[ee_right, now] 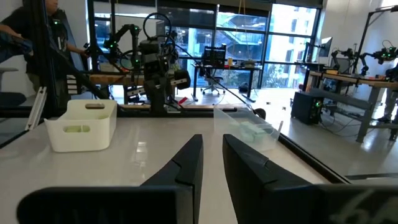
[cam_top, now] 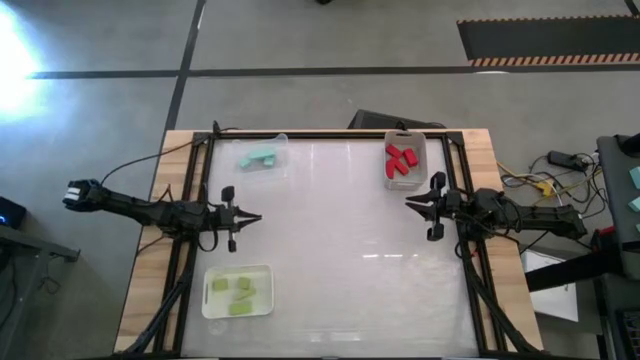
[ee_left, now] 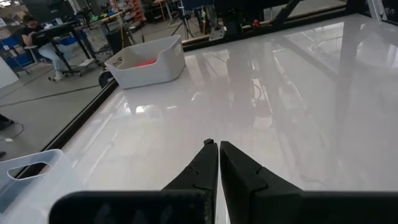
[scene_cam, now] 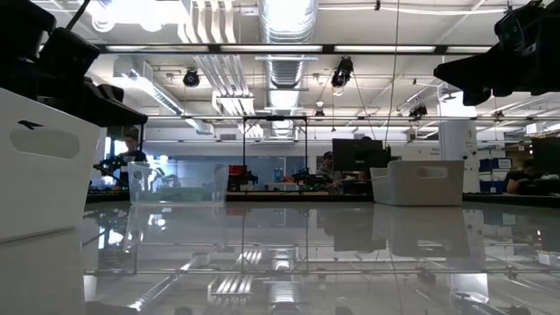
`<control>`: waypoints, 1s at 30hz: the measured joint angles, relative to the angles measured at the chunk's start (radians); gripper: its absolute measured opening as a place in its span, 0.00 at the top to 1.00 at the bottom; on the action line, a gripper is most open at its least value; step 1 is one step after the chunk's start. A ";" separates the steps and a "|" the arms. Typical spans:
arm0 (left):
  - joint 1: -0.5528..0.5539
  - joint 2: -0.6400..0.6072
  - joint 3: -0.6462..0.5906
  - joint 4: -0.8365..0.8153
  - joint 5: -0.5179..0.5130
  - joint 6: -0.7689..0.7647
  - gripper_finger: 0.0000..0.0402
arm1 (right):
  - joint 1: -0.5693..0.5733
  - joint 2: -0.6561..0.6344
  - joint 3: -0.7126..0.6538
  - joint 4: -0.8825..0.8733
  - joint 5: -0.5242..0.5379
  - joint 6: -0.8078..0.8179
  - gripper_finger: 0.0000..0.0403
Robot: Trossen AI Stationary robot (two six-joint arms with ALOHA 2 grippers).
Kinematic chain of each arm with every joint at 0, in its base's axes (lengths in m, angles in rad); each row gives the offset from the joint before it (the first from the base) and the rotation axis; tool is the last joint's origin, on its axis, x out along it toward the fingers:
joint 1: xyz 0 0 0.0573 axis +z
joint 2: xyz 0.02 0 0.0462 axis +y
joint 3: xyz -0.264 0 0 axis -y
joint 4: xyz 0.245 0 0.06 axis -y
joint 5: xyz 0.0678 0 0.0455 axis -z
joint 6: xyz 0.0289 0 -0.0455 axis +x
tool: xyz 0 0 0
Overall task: Sort & place blocks by color
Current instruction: Return to Home Position
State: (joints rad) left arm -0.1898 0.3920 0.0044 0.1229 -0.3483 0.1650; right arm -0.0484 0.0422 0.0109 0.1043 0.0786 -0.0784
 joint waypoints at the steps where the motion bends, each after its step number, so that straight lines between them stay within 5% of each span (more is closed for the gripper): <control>1: 0.000 0.003 0.000 0.000 0.000 0.000 1.00 | 0.000 0.000 0.000 0.000 0.000 0.000 0.87; 30: 0.000 0.100 0.000 0.000 0.000 0.000 1.00 | 0.000 0.000 0.000 0.000 0.000 0.000 0.87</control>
State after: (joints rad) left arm -0.1898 0.4923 0.0044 0.1230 -0.3481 0.1650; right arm -0.0485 0.0422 0.0105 0.1043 0.0788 -0.0786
